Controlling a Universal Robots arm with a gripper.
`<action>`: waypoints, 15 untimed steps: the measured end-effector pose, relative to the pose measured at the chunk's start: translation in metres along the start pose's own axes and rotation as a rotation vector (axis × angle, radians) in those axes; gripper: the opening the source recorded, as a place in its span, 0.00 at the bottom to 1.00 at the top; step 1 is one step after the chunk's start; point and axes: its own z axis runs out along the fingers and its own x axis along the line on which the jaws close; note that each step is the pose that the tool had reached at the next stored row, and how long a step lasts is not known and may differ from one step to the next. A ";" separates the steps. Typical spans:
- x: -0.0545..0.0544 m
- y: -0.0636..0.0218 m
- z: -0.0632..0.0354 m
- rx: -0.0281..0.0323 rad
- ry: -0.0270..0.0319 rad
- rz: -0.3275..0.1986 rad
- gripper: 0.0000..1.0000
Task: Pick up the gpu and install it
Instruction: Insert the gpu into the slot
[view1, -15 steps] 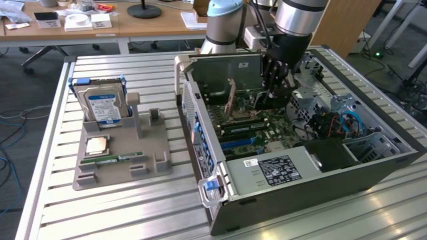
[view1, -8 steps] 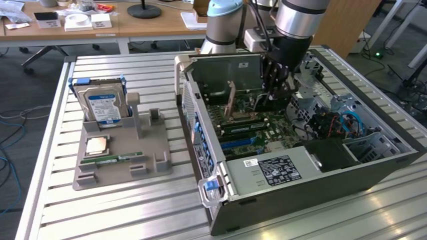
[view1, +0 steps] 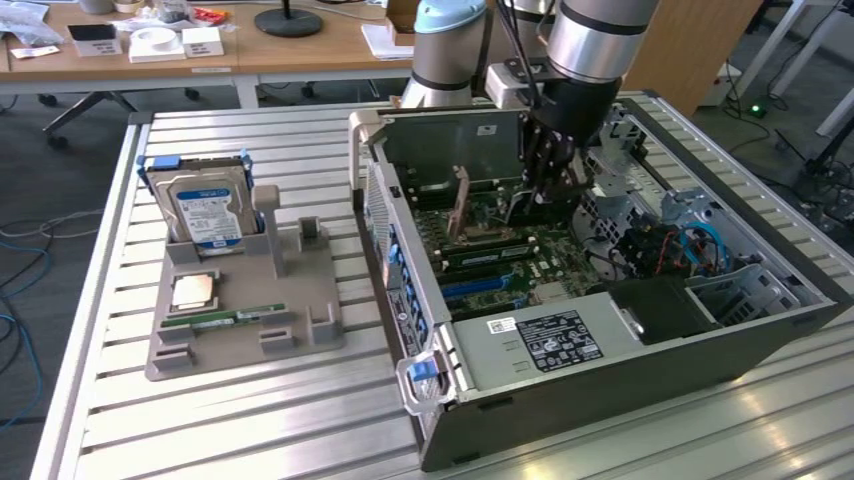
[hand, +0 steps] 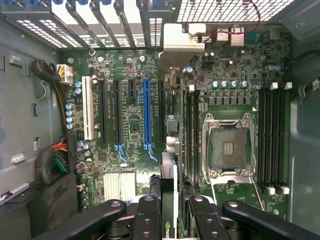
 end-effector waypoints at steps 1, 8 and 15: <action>0.000 0.0001 0.0002 0.0000 -0.0002 0.000 0.26; 0.009 -0.0002 0.0004 0.0001 -0.0005 -0.001 0.26; 0.010 -0.0003 0.0023 0.0001 -0.0005 -0.004 0.26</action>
